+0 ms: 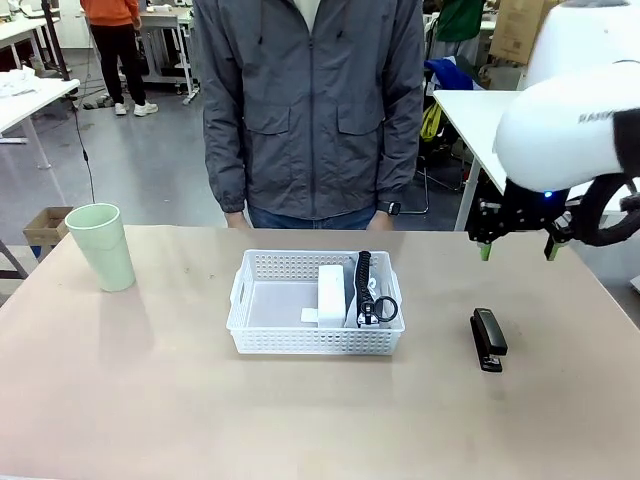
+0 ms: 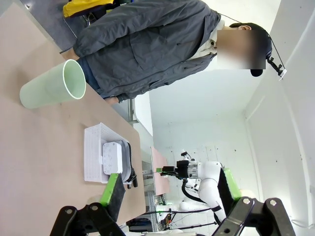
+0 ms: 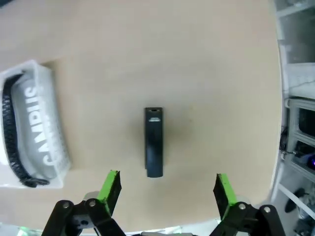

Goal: Efficiently arrange items inside the basket to fit them all.
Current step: Pick up the Stapler and place it inside the Organizing basket.

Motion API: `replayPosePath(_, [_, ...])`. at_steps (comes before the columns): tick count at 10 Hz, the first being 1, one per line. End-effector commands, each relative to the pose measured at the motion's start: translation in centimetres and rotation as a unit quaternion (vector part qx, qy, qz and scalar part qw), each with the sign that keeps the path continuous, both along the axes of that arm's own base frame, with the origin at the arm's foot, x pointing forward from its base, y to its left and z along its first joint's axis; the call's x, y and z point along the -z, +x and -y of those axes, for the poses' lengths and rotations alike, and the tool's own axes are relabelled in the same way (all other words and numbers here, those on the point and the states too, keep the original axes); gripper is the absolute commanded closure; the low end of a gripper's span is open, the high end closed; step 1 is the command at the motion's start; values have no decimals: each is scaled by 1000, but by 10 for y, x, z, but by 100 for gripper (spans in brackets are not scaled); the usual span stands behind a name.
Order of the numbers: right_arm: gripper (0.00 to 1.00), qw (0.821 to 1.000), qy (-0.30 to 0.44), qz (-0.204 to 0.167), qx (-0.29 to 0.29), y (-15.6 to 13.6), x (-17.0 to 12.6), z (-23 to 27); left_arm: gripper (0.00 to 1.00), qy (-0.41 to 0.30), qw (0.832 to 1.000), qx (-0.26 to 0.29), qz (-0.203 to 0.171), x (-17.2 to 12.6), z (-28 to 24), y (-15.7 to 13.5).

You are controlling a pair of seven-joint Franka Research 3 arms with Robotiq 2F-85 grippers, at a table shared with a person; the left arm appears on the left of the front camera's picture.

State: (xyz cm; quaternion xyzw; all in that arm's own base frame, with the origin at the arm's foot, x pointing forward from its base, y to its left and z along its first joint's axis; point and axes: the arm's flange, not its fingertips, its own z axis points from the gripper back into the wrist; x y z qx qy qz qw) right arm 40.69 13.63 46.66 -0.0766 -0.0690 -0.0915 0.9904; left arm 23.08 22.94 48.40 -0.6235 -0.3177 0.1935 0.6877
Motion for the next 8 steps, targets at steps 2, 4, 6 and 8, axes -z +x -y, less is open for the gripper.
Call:
replayPosePath(2, [0, 1000, 0, 0, 0, 0, 0, 0, 0, -4, 1000, 0, 15, -2, 0, -1])
replayPosePath(4, [0, 1000, 0, 0, 0, 0, 0, 0, 0, -4, 1000, 0, 15, -2, 0, -1])
replayPosePath(6, [0, 1000, 4, -13, 4, 3, -1, -2, 0, -4, 1000, 0, 15, -2, 0, -1])
replayPosePath(8, [0, 999, 35, -25, -4, 12, 41, 4, 0, -4, 1000, 0, 15, -2, 0, -1])
